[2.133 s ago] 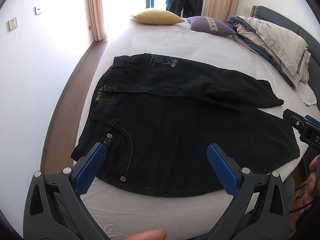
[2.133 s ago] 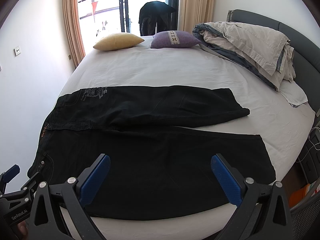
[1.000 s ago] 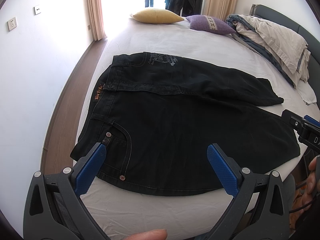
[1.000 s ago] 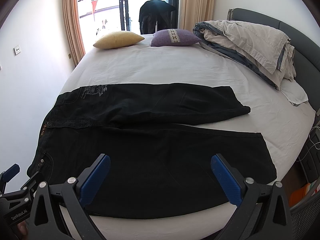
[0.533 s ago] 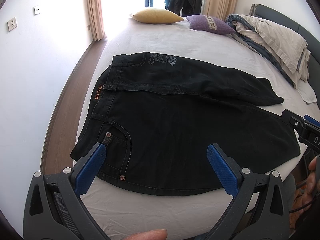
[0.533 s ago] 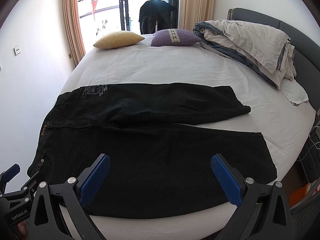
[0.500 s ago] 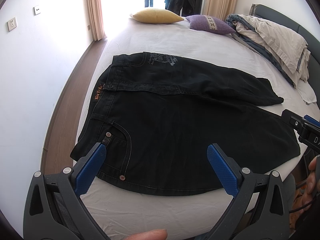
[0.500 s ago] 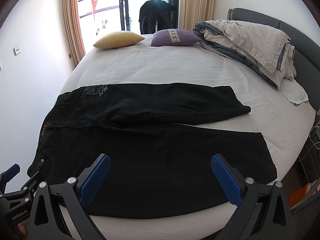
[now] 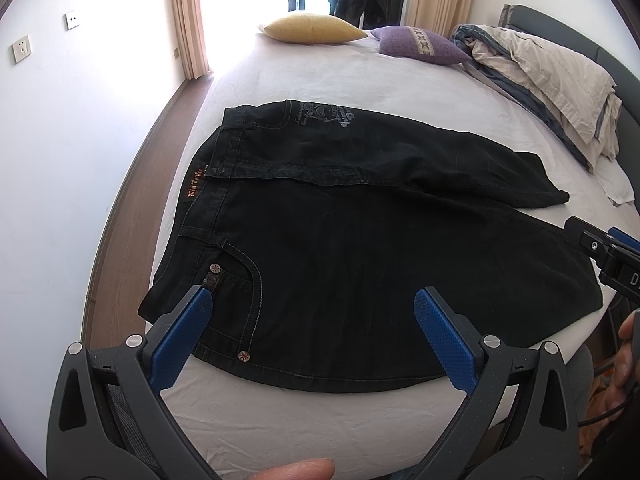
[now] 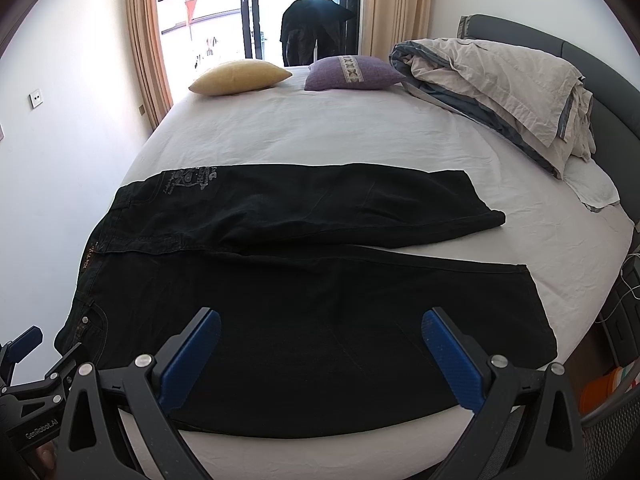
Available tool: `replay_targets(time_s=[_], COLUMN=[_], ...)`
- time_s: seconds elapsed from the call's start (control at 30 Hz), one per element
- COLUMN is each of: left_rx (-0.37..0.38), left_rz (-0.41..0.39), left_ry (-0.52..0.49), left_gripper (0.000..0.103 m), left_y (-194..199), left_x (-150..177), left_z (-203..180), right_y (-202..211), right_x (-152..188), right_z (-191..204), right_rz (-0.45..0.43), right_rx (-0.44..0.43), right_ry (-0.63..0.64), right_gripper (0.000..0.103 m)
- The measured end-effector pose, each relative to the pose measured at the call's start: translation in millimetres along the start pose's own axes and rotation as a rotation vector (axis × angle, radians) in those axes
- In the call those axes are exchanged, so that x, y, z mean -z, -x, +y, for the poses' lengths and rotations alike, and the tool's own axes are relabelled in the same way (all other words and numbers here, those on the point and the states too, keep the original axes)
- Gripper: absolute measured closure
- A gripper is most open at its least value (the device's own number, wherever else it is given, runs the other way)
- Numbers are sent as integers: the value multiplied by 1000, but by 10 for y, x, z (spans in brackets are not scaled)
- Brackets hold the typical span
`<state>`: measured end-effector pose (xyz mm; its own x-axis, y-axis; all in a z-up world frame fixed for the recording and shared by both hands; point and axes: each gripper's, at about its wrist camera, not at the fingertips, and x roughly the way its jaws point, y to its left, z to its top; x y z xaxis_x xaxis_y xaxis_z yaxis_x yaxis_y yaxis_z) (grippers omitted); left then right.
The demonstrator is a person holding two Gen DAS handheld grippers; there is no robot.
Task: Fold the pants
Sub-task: 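Grasp the jeans waistband with the left gripper while the right gripper grasps the hem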
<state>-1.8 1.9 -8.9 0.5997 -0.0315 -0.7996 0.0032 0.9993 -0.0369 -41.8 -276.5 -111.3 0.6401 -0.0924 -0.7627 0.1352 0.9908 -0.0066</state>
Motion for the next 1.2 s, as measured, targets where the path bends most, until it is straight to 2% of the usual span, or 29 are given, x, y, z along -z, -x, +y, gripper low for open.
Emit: replay_targets(time_s=[0.1, 0.3, 0.4, 0.5, 0.63, 0.73, 0.8, 0.87, 0.93, 0.97, 1.1, 1.2], left_rx=[-15, 16, 53, 139, 58, 20, 45, 94, 151, 156, 171, 190], left_rz=[0, -47, -69, -52, -18, -20, 18, 67, 109, 133, 245, 319], left_ry=[-12, -60, -138, -183, -319, -391, -435, -465, -512, -548, -656, -696], left_gripper=[0, 0, 0, 0, 0, 0, 0, 0, 0, 3, 20, 24], left_y=[-44, -149, -326, -614, -1093, -1437, -1725, -2003, -2242, -2364, -2802, -3088], left_x=[-4, -290, -640, -1073, -1662, -2132, -2429, -2676, -2868, -2936, -3007, -3022], left_z=[1, 107, 189, 333, 433, 562, 634, 676, 640, 601, 419, 455], right_y=[-15, -109, -238, -388, -685, -961, -1181, -1406, -1647, -1744, -2131, -2319], right_x=[-96, -268, -490, -783, -1163, -1417, -1568, -1697, -1806, -1846, -2052, -2144], right_z=[-33, -122, -204, -245, -217, -180, -132, -82, -28, 1, 130, 240], right_rz=[5, -19, -38, -68, -95, -82, -54, -28, 5, 17, 61, 80], right_rx=[-4, -116, -211, -301, -348, -403, -428, -460, -487, -503, -549, -592], right_ry=[6, 67, 135, 237, 400, 482, 522, 555, 573, 576, 600, 614], right_gripper=[0, 0, 0, 0, 1, 12, 17, 29, 33, 33, 35, 35])
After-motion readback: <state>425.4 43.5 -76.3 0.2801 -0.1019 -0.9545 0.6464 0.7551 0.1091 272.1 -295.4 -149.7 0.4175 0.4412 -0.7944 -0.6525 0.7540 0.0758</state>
